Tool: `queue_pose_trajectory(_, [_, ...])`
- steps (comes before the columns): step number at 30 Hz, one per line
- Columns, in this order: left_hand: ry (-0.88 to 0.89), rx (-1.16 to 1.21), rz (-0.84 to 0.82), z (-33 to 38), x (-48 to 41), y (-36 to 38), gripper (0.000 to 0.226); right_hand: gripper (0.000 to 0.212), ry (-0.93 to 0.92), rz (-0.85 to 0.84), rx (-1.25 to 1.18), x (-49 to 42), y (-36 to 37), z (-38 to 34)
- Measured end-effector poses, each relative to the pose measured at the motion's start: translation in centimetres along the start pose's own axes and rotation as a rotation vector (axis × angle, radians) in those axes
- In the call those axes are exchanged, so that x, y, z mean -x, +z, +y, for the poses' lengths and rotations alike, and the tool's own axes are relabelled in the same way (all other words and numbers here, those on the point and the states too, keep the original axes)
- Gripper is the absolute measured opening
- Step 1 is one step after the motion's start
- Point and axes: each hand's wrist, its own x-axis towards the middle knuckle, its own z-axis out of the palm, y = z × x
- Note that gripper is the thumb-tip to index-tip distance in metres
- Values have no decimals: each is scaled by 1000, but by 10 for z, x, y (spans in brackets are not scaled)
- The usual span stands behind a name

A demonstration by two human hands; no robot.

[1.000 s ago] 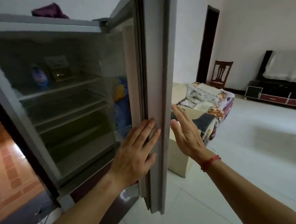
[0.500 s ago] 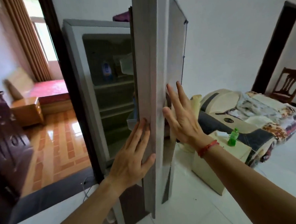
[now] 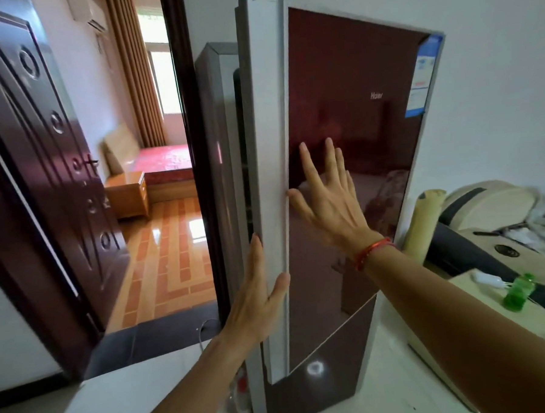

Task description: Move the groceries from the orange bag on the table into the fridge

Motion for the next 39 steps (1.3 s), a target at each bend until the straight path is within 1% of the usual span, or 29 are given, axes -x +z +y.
queue_pose_trajectory(5, [-96,124,116,-12,-31,-7,69,76,-13,-12,24,-27,26,-6])
queue_pose_trajectory(9, [-144,196,186,-24,-54,-13,67,76,-19,-16,47,-45,48,-7])
queue_pose_trajectory(17, [-188,243,251,-49,-98,-25,66,77,-12,-2,54,-77,86,-10])
queue_pose_trajectory(21, [-216,303,245,-59,-119,-32,65,77,1,-2,65,-91,100,-13])
queue_pose_trajectory(26, [-220,251,237,-71,-130,-37,68,80,28,17,130,-99,112,-16])
queue_pose_trajectory(30, [-224,257,215,-73,-129,-39,68,80,24,24,163,-98,112,-16])
queue_pose_trajectory(36, [-221,208,155,-74,-130,-47,75,80,24,-49,156,-96,98,-18])
queue_pose_trajectory(39, [-252,125,105,-73,-129,-56,75,78,31,-103,136,-95,86,-20])
